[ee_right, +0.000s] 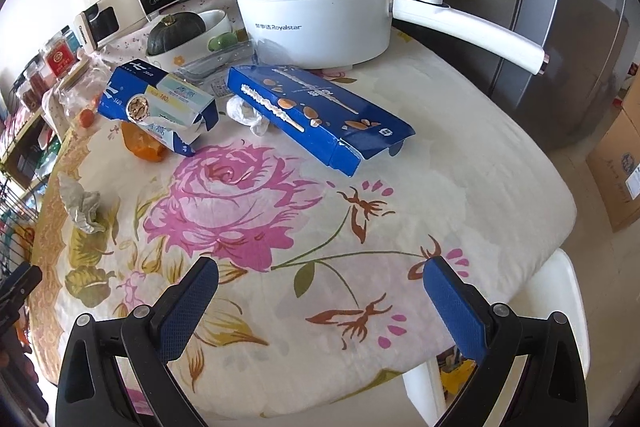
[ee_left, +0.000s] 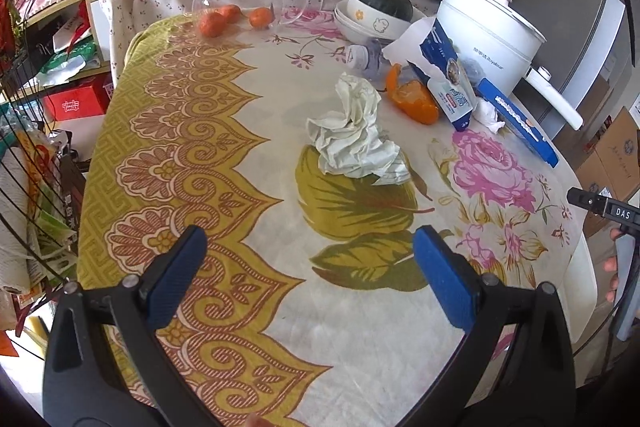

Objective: Collect trash
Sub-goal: 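Move both tools back over the table, then grasp the crumpled white tissue with the left tool while the right tool grasps the blue almond box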

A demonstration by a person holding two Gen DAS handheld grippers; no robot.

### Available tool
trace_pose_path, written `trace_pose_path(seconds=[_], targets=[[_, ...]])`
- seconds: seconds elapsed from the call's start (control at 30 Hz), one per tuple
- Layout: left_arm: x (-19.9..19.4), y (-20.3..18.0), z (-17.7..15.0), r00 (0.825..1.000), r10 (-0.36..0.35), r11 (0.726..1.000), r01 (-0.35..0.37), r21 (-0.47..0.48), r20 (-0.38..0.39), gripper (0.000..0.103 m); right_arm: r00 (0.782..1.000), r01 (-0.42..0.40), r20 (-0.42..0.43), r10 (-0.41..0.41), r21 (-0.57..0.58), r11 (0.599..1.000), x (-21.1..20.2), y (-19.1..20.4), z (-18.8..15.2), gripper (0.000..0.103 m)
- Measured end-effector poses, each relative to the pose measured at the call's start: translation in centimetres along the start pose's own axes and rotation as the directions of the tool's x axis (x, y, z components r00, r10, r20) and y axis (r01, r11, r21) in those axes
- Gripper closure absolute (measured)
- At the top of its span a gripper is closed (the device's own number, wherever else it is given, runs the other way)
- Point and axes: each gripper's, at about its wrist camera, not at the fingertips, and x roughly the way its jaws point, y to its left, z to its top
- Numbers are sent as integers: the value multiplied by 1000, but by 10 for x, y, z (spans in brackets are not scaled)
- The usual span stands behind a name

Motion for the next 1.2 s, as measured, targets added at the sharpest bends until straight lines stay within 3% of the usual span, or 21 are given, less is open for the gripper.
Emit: trace_pose_path(seconds=[0.2,0.47,0.67,0.83,0.97,1.2], targets=[[17,-16,14,1000,-30,999,30,-10,-2,1,999,-26,-39,27,20,999,15,7,5,0],[46,-22,34,999,-50,994,51,-99,12,3,999,-48,-3,48,54,997,17,7,21,0],[61,-22,39,999,-49,991,50,-126,12,18,999,30,39,-30,6,1000,19,-6,34,0],[72,-24,41,998,-55,991,54,-124,-10,38,996,63,65,-58,-78,995,21,-12,48,0],[73,-25,44,998,-62,991,61,-119,-13,45,993,92,92,-79,-147,985,28,-11,58,0],[67,-26,45,998,-56,993,54,-107,-15,57,976,199,148,-158,-329,923,53,16,66,0]])
